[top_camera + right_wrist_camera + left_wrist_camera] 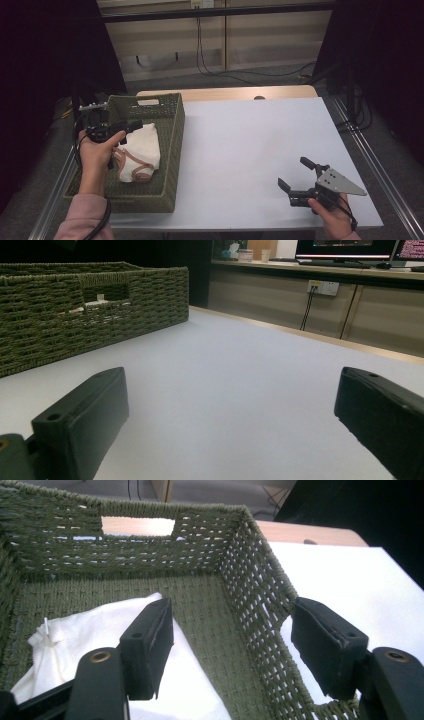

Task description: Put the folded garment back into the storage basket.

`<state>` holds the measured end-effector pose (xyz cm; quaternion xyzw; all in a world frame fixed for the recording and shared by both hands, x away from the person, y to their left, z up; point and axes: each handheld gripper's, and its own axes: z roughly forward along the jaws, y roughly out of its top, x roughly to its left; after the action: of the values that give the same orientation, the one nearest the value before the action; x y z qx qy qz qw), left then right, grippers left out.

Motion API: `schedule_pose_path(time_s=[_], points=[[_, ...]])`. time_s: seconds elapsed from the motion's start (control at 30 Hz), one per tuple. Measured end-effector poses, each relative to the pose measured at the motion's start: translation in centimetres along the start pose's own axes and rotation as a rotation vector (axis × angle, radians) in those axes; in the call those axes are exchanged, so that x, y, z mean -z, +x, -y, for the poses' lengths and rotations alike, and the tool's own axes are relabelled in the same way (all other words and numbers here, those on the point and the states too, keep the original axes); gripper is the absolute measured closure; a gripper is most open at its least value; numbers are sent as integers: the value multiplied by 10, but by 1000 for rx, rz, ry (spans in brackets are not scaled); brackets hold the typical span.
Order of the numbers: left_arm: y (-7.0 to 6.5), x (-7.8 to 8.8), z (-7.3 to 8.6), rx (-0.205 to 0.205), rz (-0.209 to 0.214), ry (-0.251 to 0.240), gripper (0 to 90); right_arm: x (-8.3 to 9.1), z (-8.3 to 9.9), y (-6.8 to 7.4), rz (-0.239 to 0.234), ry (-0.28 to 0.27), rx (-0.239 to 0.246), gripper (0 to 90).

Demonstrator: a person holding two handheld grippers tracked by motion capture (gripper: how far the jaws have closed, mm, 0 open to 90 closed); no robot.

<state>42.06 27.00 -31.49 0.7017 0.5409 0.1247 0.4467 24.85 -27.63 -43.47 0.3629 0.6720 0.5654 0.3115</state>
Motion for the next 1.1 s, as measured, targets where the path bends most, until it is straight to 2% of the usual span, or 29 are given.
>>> schedule_pose_path(time_s=[0.17,0.2,0.23,0.27,0.37,0.4,0.6,0.63,0.87,0.9,0.93,1.0,1.07,1.1], points=[[-4,1,4,-6,21,-20,285,0,0,0,0,2,0,6],[-5,2,5,-4,19,-12,276,0,0,0,0,0,0,6],[-5,1,5,-14,18,-29,269,0,0,0,0,1,-1,6],[-7,3,6,-4,13,-13,264,0,0,0,3,3,1,6],[-7,3,7,-26,18,-37,250,0,0,0,-4,-1,3,6],[-9,3,7,-19,17,-22,245,0,0,0,0,-1,1,6],[-14,4,10,-52,26,-43,217,0,0,0,-3,-1,3,6],[-16,4,11,-45,39,-48,210,0,0,0,-3,-1,2,6],[-21,4,16,-66,49,-68,185,0,0,0,-3,-2,2,6],[-22,4,18,-53,61,-73,185,0,0,0,-3,-1,2,6],[-22,3,18,-68,57,-86,180,0,0,0,-2,1,6,6],[-23,4,20,-58,64,-82,176,0,0,1,-3,0,4,6],[-23,3,21,-83,56,-90,169,0,0,1,-3,0,2,6],[-24,4,22,-77,65,-88,167,0,0,1,-3,0,3,6]])
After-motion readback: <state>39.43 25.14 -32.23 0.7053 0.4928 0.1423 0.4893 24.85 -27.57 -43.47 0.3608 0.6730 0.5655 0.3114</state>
